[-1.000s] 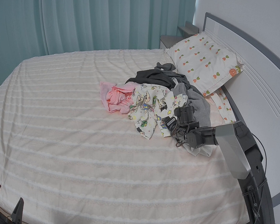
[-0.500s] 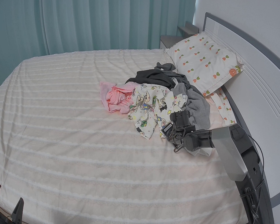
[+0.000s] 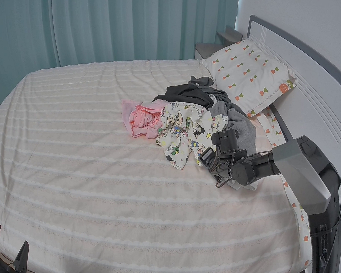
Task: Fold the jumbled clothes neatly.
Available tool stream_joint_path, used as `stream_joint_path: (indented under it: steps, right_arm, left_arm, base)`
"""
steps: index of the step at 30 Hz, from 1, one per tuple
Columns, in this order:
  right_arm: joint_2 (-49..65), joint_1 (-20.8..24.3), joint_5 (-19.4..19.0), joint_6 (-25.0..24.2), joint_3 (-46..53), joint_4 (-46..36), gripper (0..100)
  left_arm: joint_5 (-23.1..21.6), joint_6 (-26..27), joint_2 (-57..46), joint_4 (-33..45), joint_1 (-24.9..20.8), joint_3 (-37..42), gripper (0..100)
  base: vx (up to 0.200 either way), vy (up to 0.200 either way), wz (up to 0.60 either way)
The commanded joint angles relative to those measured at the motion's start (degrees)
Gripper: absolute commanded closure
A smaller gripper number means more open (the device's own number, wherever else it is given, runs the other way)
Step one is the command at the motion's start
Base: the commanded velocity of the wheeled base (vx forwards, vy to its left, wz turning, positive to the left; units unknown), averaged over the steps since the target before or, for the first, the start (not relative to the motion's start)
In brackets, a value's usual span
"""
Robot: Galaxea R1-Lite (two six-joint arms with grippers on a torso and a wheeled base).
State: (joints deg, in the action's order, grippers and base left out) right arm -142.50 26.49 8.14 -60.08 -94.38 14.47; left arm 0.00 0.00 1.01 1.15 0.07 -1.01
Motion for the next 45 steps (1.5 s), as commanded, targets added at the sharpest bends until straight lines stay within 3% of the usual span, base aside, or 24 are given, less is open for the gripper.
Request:
stream_joint_path:
  steps: [1, 8, 12, 16, 17, 26, 34, 36, 38, 45]
  right_arm:
    - [12.9, 3.0, -2.8, 0.1, 17.8, 7.7, 100]
    - [20.4, 8.1, -3.8, 0.8, 35.0, 20.2, 100]
    - [17.3, 6.9, -4.0, 4.4, 34.4, 23.8, 100]
    - [10.9, 3.2, -4.3, 9.9, 26.1, 22.9, 100]
    - [9.4, 2.3, -4.5, 10.6, 23.5, 22.0, 0]
    - [-0.7, -1.0, -4.5, 11.0, 4.2, 14.5, 0]
    - [-9.2, -3.0, -3.7, 12.4, -12.6, 2.9, 0]
    - [-11.9, -3.8, -1.6, 12.7, -18.9, -1.0, 0]
    - [-14.3, -4.4, 0.9, 13.0, -20.2, -4.4, 0]
    - [-19.0, -4.2, 3.8, 12.8, -20.2, -10.9, 0]
  left_arm:
    - [0.0, 0.0, -0.7, 0.0, 0.0, 0.7, 0]
    - [0.0, 0.0, -0.7, 0.0, 0.0, 0.7, 0]
    - [0.0, 0.0, -0.7, 0.0, 0.0, 0.7, 0]
    - [0.0, 0.0, -0.7, 0.0, 0.0, 0.7, 0]
    - [0.0, 0.0, -0.7, 0.0, 0.0, 0.7, 0]
    - [0.0, 0.0, -0.7, 0.0, 0.0, 0.7, 0]
    - [0.0, 0.0, -0.7, 0.0, 0.0, 0.7, 0]
    - [0.0, 0.0, -0.7, 0.0, 0.0, 0.7, 0]
    - [0.0, 0.0, -0.7, 0.0, 0.0, 0.7, 0]
    - [0.0, 0.0, -0.7, 0.0, 0.0, 0.7, 0]
  base:
    - [0.000, 0.000, 0.00]
    - [0.000, 0.000, 0.00]
    - [0.000, 0.000, 0.00]
    - [0.000, 0.000, 0.00]
    - [0.000, 0.000, 0.00]
    - [0.000, 0.000, 0.00]
    - [0.000, 0.000, 0.00]
    - [0.000, 0.000, 0.00]
    - [0.000, 0.000, 0.00]
    - [0.000, 0.000, 0.00]
